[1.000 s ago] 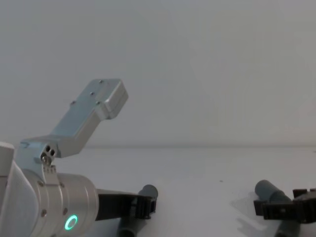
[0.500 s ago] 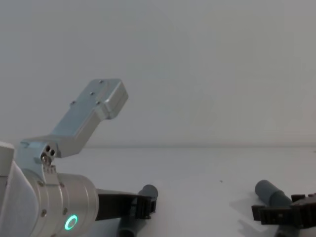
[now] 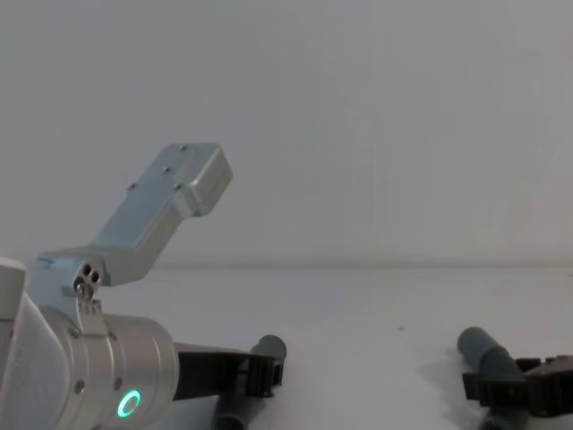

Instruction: Use both hands to pick up one end of the pipe from the table, align the ends, and insert them.

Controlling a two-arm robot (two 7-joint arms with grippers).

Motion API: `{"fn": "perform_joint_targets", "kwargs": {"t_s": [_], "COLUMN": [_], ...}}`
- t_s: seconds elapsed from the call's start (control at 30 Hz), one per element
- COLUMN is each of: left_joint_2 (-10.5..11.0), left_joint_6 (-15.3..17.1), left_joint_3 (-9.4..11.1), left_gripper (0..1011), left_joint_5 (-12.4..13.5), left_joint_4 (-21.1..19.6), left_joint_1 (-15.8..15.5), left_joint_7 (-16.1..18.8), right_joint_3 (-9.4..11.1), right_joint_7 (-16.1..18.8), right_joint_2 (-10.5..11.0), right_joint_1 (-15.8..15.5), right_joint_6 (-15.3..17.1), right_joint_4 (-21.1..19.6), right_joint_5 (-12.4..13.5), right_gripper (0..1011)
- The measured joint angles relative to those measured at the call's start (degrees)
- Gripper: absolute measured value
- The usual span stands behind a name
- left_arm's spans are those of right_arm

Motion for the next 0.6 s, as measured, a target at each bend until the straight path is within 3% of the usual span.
{"fn": "perform_joint_targets", "kwargs": {"t_s": [0.6], "left_joint_2": [0.00], "left_joint_6": [0.00], "left_joint_3": [0.00], "left_gripper": [333], "left_joint_5": [0.00], "left_joint_4": [0.00], "left_joint_1": [0.00], "left_joint_7": [0.00], "right_joint_3": [0.00], "right_joint_7": [0.01], "right_joint_2": [-0.15], "right_joint_1": [-0.04], "right_joint_6": [0.09], "right_joint_4": [0.03], "right_joint_5": [-0.13], "right_gripper": [159]}}
